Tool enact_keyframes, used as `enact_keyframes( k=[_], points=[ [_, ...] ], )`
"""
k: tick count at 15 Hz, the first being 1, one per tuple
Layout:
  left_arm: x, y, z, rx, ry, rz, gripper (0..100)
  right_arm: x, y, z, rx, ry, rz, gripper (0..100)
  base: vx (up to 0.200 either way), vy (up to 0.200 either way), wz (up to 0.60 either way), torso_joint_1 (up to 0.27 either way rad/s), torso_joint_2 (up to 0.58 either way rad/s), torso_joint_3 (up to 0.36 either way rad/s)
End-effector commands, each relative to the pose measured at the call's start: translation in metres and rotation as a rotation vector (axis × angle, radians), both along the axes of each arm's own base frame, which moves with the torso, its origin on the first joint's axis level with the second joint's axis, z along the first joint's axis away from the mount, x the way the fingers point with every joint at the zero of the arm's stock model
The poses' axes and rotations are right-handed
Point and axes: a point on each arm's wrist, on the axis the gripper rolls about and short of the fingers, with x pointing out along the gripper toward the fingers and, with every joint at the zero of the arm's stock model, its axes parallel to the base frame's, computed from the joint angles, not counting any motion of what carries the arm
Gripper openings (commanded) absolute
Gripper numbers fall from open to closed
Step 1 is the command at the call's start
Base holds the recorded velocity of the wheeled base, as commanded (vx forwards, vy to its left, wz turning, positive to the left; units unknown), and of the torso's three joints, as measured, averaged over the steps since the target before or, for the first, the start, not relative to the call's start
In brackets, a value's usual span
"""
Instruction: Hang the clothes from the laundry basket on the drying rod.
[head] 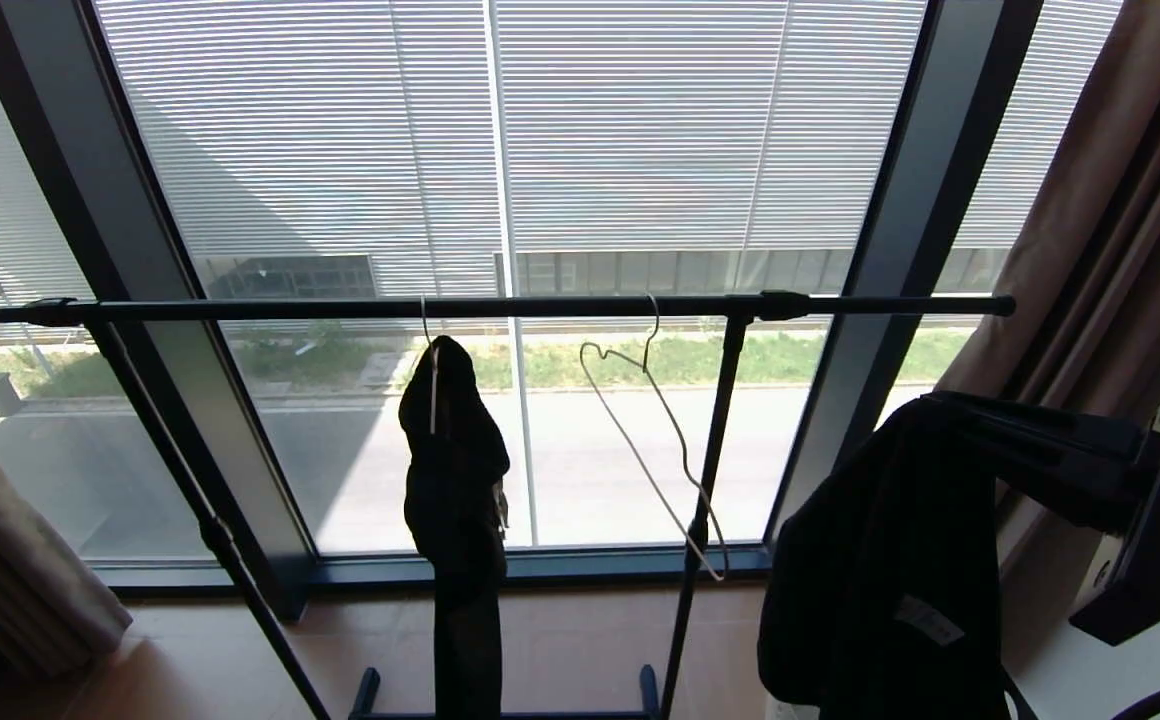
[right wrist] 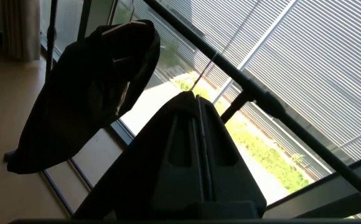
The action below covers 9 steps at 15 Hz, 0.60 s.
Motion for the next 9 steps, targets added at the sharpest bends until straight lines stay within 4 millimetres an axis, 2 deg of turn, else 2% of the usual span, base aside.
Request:
enact_keyframes(
  k=[1, 7, 9],
  points=[
    [0.0000, 0.0000, 0.0000, -0.001, 0.000, 0.001, 100, 0.0020, 0.0018, -0.0023, -0.009, 0.009, 0.000, 0, 0.000, 0.000, 0.00, 0.000, 0.00, 0.000],
    [0.0000, 0.0000, -0.0001, 0.002, 0.001, -0.004, 100, 0.0065, 0.0009, -0.0043, -0.017, 0.019, -0.023, 0, 0.000, 0.000, 0.00, 0.000, 0.00, 0.000],
    [0.0025, -0.0002, 0.0013, 0.051, 0.038, -0.017, 100, 0.0107, 0.0039, -0.0070, -0.026, 0.033, -0.026, 0, 0.000, 0.000, 0.00, 0.000, 0.00, 0.000]
  ],
)
